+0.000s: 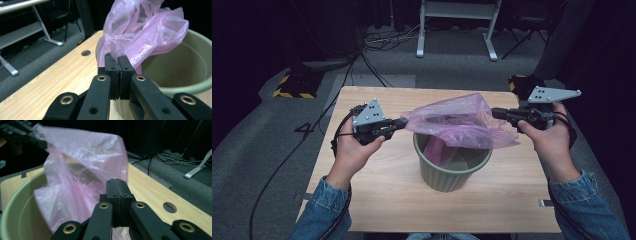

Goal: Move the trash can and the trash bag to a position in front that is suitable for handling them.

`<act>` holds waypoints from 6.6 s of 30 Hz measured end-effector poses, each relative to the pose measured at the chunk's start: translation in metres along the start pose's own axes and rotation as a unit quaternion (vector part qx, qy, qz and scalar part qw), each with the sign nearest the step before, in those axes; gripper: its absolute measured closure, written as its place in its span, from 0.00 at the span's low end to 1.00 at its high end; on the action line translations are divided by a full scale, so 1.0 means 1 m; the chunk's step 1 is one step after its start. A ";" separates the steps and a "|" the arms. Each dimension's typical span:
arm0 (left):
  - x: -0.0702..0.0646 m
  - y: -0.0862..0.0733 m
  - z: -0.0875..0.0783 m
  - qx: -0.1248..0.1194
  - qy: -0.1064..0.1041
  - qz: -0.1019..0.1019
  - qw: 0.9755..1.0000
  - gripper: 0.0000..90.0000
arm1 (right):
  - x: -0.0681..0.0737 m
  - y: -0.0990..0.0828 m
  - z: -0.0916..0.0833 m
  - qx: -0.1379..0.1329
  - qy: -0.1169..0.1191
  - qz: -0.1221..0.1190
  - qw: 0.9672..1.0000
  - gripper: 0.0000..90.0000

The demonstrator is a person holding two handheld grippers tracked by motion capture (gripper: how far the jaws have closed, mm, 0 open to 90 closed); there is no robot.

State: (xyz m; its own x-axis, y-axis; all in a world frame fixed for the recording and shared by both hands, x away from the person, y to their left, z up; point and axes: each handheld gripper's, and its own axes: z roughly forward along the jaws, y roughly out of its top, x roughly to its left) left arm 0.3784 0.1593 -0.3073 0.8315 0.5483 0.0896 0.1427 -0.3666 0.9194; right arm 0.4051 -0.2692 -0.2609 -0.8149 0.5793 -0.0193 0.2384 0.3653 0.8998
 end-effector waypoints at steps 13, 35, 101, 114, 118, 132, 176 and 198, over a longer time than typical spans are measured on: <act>0.026 -0.014 0.017 0.027 0.016 -0.030 0.999 0.99 | -0.040 -0.004 0.034 0.020 -0.022 0.040 0.999 1.00; 0.047 -0.056 0.048 0.066 -0.020 -0.101 0.993 0.99 | -0.082 -0.054 0.092 0.105 -0.046 0.106 0.988 1.00; 0.006 -0.044 0.029 0.017 -0.014 -0.003 1.000 1.00 | 0.024 -0.081 -0.034 0.045 0.045 0.001 0.998 1.00; -0.021 -0.073 0.014 0.014 -0.039 0.010 0.999 1.00 | 0.057 -0.126 -0.028 0.096 0.099 0.004 0.990 1.00; -0.024 -0.081 0.010 0.003 -0.053 0.004 0.999 1.00 | 0.061 -0.137 -0.023 0.112 0.106 0.007 0.988 1.00; -0.035 -0.088 0.011 -0.006 -0.082 0.014 0.996 1.00 | 0.065 -0.173 0.008 0.166 0.120 0.023 0.978 1.00; -0.033 -0.156 0.046 0.080 -0.074 -0.046 0.993 0.98 | 0.031 -0.221 0.017 0.195 0.038 0.099 0.975 0.98; -0.031 -0.089 0.030 0.011 -0.062 -0.013 0.998 0.18 | 0.048 -0.147 0.016 0.079 0.022 0.028 0.996 0.22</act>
State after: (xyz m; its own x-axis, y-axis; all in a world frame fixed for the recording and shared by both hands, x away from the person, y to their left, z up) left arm 0.3562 0.1523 -0.4039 0.8871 0.4612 0.0173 0.1748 -0.3704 0.9123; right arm 0.3394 -0.2829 -0.4012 -0.8188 0.5717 0.0517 0.3619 0.4442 0.8196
